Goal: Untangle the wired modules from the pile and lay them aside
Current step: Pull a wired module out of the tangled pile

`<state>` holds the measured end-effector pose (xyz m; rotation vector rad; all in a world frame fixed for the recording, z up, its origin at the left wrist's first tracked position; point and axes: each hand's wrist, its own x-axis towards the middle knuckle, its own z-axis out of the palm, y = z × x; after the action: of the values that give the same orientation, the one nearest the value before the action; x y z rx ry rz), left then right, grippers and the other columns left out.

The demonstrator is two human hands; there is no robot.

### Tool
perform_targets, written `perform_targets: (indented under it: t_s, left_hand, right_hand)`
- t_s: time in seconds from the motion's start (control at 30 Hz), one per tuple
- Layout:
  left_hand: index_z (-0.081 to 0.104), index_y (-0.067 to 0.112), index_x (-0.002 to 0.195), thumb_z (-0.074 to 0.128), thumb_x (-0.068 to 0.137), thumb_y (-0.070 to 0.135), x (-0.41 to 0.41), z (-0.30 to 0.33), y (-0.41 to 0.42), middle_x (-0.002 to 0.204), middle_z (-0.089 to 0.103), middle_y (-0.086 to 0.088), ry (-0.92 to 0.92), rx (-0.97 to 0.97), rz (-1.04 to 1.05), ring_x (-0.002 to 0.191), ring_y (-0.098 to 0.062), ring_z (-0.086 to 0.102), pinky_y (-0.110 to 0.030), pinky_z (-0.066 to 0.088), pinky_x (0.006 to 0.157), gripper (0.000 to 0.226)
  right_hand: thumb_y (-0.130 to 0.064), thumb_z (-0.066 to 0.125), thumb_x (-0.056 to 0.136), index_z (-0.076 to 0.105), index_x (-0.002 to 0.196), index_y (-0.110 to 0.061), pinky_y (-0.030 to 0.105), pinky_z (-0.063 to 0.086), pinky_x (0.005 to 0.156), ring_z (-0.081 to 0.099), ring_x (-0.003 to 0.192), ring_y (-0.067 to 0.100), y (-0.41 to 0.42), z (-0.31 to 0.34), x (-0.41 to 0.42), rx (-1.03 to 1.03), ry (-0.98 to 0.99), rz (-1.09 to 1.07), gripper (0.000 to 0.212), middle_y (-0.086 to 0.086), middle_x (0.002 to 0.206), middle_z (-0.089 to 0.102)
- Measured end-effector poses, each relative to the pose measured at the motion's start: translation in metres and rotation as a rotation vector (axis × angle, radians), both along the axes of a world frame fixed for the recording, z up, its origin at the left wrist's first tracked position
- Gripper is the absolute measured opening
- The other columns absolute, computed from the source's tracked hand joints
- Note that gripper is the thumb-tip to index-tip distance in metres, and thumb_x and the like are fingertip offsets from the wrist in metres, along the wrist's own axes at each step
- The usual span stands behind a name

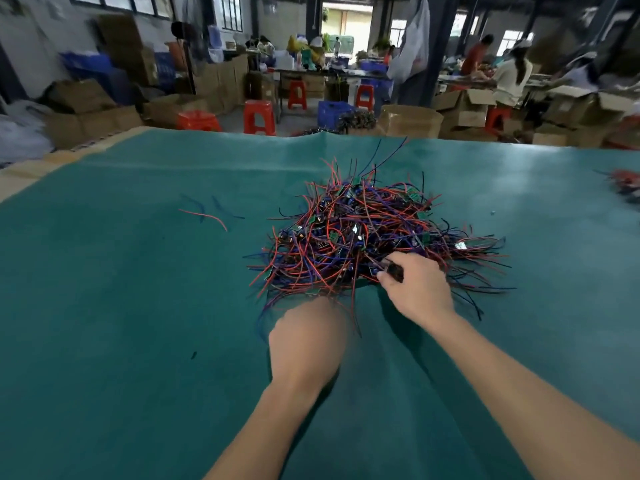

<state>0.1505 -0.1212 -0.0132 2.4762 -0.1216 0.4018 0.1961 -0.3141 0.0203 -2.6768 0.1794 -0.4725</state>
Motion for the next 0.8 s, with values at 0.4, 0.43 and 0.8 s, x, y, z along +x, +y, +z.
perform_targets:
  t_s: [0.4,0.43,0.8]
  left_hand:
    - [0.006,0.013,0.158,0.034,0.096,0.059,0.009,-0.013,-0.008,0.164,0.012,-0.017,0.095,0.282,-0.107,0.154,-0.032,0.001,-0.045,0.002,0.126,0.082]
    - [0.002,0.010,0.158,0.030,0.096,0.062,0.011,-0.013,-0.011,0.164,0.009,-0.021,0.108,0.330,-0.107,0.154,-0.034,0.001,-0.048,0.001,0.126,0.086]
    - [0.013,-0.004,0.155,0.015,0.096,0.067,0.043,-0.011,-0.043,0.157,0.028,-0.030,0.151,0.529,-0.010,0.147,-0.048,0.020,-0.057,0.005,0.123,0.093]
  right_hand:
    - [-0.014,0.069,0.079,0.079,0.082,-0.016,0.019,0.044,0.049,0.057,0.060,0.012,-0.049,0.011,-0.081,1.710,-0.385,0.070,0.011,0.003,0.079,0.072]
    - [-0.017,0.067,0.077,0.078,0.083,-0.013,0.018,0.041,0.047,0.053,0.058,0.011,-0.049,0.007,-0.083,1.829,-0.313,0.048,0.013,0.004,0.077,0.068]
    - [-0.009,0.055,0.094,0.065,0.094,-0.005,0.016,0.033,0.050,0.044,0.058,0.009,-0.093,0.011,-0.100,2.455,-0.248,0.713,0.011,0.005,0.074,0.057]
